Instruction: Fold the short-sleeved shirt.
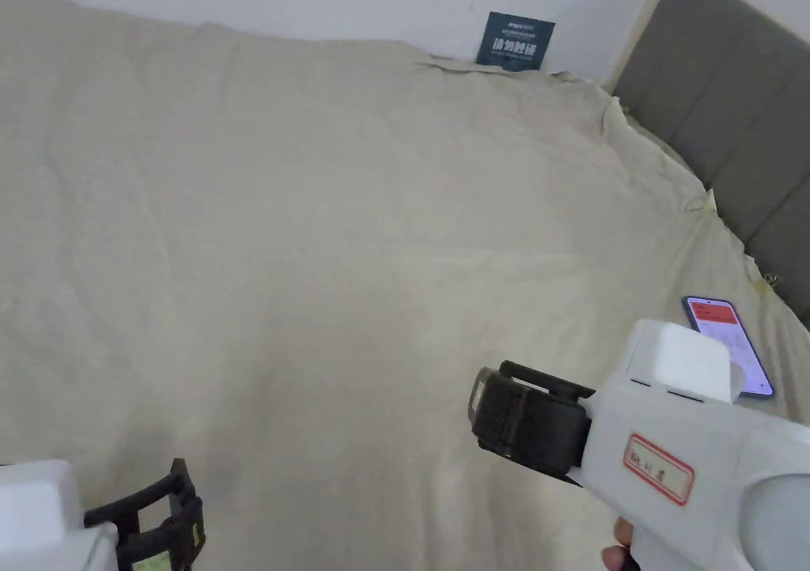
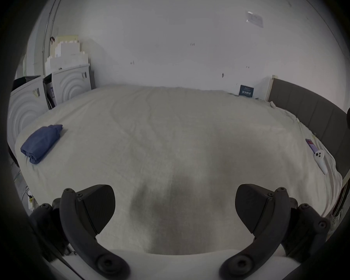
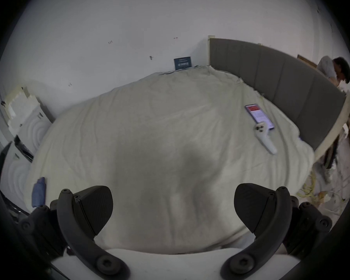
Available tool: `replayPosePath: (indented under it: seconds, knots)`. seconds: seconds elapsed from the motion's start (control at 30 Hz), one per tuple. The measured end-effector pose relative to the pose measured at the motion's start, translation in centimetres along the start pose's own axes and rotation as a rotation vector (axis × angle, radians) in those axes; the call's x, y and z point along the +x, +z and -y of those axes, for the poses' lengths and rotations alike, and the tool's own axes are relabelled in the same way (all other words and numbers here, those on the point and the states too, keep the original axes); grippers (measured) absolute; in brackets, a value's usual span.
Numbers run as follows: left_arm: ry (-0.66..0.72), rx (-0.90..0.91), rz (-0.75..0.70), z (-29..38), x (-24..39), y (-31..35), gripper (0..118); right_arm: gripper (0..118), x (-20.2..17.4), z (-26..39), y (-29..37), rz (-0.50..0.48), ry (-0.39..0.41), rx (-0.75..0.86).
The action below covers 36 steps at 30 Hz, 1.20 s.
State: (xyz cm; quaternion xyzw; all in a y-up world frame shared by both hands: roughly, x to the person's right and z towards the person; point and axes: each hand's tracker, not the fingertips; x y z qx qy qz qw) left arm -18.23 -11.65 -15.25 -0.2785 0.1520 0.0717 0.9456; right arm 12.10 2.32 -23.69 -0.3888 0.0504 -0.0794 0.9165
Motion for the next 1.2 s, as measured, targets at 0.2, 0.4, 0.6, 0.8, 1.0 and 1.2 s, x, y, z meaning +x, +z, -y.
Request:
replayPosePath:
  seconds: [0.2,0.4,0.6,0.8,1.0,1.2]
  knots:
    - [-0.016,-0.045,-0.016,-1.0,0.7,-3.9,118,118,-0.5,-2.4,-3.5,0.046,0.013,-0.013]
    - [-0.017,-0.074,-0.015,-4.1,1.2,-9.4,118,118,-0.8,-2.9,-8.1,0.165,0.117,0.002]
    - [-0.06,-0.092,-0.101,-6.4,1.6,-15.8,118,118,1.8,-1.5,-18.9,0.186,0.118,-0.096]
    - [0.089,-0.331,-0.146,-6.0,0.5,-21.5,118,118,1.9,0.3,-26.7,0.368,0.124,-0.055]
    - [0.056,-0.286,-0.159,-6.3,0.4,-20.5,118,118,5.0,1.8,-26.4,0.185,-0.07,-0.036]
    - [0.053,-0.28,-0.162,-5.8,0.8,-20.4,118,118,4.1,1.7,-26.9,0.26,-0.013,-0.049]
